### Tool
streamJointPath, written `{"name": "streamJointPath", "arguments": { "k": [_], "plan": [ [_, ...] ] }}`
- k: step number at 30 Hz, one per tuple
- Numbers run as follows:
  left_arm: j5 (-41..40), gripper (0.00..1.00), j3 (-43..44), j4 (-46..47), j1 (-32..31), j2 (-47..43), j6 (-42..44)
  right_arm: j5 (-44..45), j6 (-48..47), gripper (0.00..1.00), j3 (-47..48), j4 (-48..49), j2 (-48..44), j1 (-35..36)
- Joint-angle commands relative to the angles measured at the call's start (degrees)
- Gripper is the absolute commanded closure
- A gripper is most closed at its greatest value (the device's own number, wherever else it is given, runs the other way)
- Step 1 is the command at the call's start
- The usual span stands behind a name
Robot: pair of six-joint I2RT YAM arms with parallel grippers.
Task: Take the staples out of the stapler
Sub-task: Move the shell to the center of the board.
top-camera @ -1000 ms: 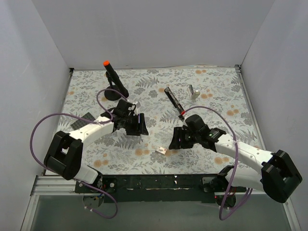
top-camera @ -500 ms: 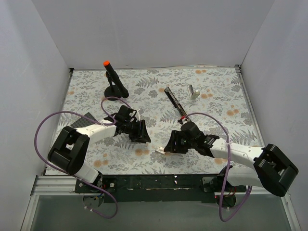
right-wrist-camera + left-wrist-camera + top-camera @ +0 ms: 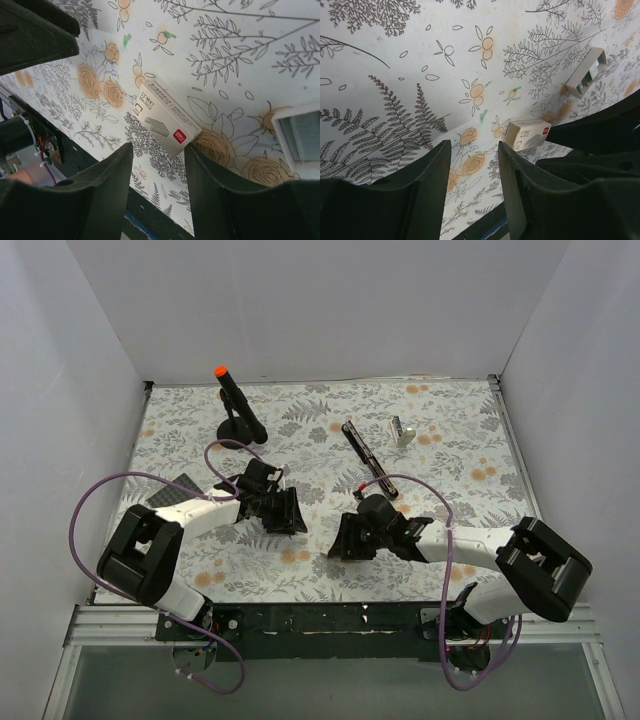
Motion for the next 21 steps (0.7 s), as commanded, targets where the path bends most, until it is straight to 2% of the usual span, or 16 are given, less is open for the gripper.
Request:
{"name": "streamJointPath", "arguments": {
  "k": [1, 8, 11, 13, 17, 20, 21],
  "plan": [
    [-2.54, 0.58, 0.22, -0.74, 0.43, -3.29, -0.21, 0.99, -0.15, 0.47, 3.69, 2.74, 2.6, 0.53],
    [-5.35, 0.58, 0.22, -2.14, 0.86, -3.99, 0.32, 1.07, -0.94, 0.47, 7.82, 0.72, 5.42, 1.23],
    [-6.41, 0.59, 0.83, -3.11, 1.3, -4.96, 0.58, 0.46, -3.55, 0.46, 9.05, -6.1, 3.75, 1.41],
    [-6.59, 0.57, 1.18, -3.55, 2.61, -5.66, 0.84, 1.24, -7.51, 0.41, 10.71, -9.99, 0.87, 0.71],
    [-6.5, 0.55, 2.76, -4.52, 5.43, -7.5, 2.16, 3.61, -21.91, 0.36, 17.47, -24.02, -2.58, -3.06],
    [-5.1, 0.53, 2.85, -3.82, 6.84, -8.21, 2.86, 6.87, -37.63, 0.35, 21.53, -26.97, -3.72, -6.06],
    [-3.96, 0.52, 2.42, -3.38, 6.93, -8.65, 3.13, 3.22, -49.77, 0.32, 21.44, -25.66, -4.42, -7.19]
  ]
}}
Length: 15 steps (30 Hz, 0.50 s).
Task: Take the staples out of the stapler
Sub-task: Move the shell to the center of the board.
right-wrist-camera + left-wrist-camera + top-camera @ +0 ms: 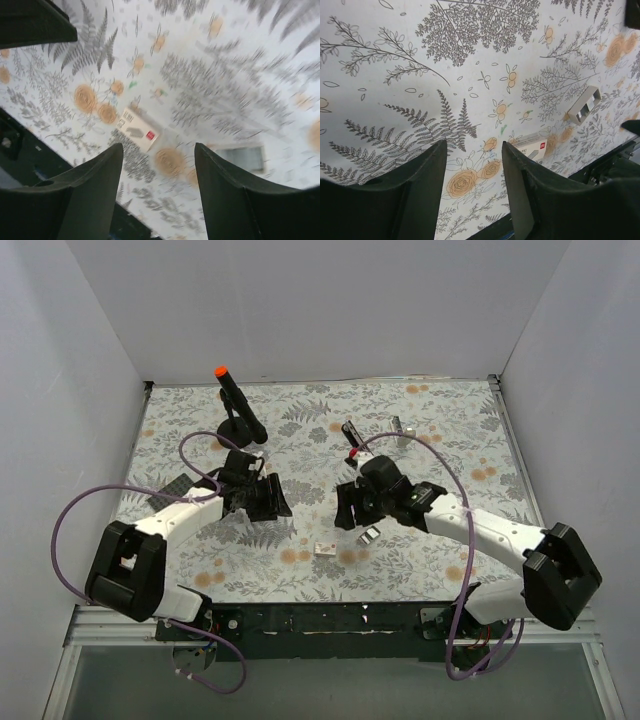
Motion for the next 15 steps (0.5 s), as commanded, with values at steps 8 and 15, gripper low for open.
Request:
{"name": "streamJointPath", "arguments": {
  "k": [8, 15],
  "plan": [
    [4.55, 0.49, -1.91, 4.16, 1.23, -5.8, 2.65, -15.54, -78.1, 0.24, 2.52, -10.42, -2.66, -4.52],
    [3.67, 0.46, -1.91, 3.28, 1.14, -5.89, 3.18, -20.02, -93.94, 0.22, 1.47, -16.33, 1.56, -8.73]
  ]
}}
